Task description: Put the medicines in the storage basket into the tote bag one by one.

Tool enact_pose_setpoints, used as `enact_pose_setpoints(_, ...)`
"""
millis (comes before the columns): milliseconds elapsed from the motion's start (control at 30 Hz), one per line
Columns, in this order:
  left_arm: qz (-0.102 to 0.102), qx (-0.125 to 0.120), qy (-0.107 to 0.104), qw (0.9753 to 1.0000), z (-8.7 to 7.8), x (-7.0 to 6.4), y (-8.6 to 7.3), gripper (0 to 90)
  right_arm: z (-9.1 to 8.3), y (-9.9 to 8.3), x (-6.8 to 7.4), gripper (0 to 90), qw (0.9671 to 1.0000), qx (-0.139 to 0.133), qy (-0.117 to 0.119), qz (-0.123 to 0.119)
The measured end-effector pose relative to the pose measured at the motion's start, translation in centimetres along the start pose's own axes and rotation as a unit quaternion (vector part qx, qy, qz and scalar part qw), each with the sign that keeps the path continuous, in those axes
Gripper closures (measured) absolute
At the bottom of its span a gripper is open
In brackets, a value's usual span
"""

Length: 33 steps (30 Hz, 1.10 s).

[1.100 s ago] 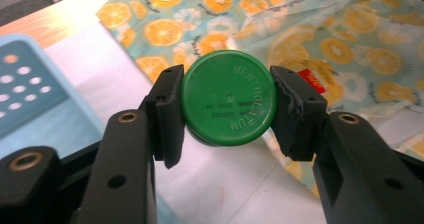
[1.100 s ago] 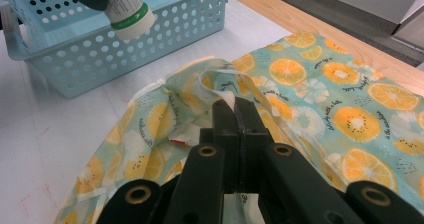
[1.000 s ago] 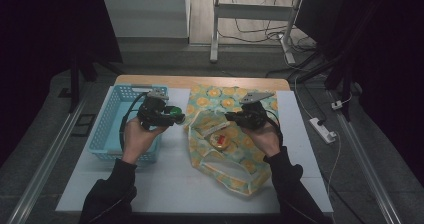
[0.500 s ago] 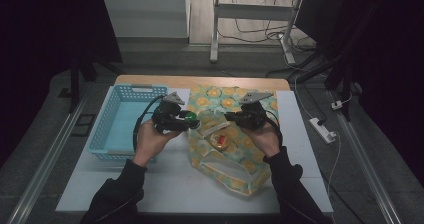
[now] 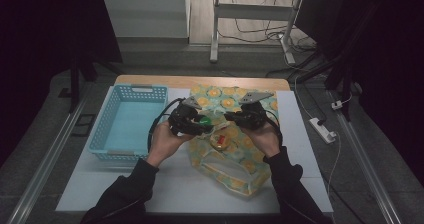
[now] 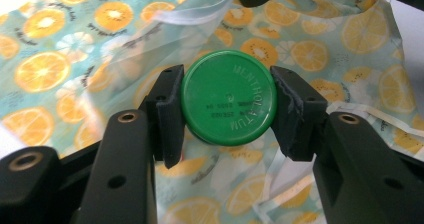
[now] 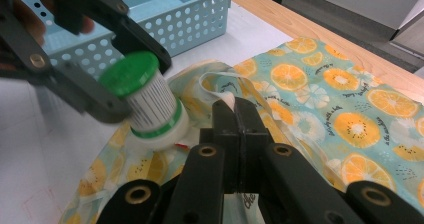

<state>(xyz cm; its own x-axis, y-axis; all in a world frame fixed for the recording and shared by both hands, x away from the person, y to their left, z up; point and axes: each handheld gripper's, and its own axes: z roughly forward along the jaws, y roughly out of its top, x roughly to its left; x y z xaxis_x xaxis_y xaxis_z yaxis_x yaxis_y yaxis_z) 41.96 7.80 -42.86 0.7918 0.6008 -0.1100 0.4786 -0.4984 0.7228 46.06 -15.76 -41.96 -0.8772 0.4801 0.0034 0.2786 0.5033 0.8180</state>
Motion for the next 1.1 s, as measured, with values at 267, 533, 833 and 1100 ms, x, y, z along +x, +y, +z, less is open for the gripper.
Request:
enact_pose_setpoints(267,0.020,0.018,-0.007,0.9996,2.3,-0.8,1.0,51.6,0.0,0.0,0.0,90.0,1.0000,0.000,0.001,0.000)
enact_pose_setpoints(533,0.016,0.028,-0.013,0.9994,4.3,-0.4,1.1,51.6,-0.1,0.0,-0.1,90.0,1.0000,-0.002,0.001,0.000)
enact_pose_setpoints(833,0.013,0.033,-0.013,0.9993,6.1,0.0,0.9,51.5,-0.1,-0.1,-0.2,90.0,1.0000,0.001,-0.004,0.000)
enact_pose_setpoints(1100,0.015,0.044,-0.008,0.9989,7.3,0.2,0.6,51.5,-0.1,-0.2,-0.3,90.0,1.0000,0.003,-0.006,0.000)
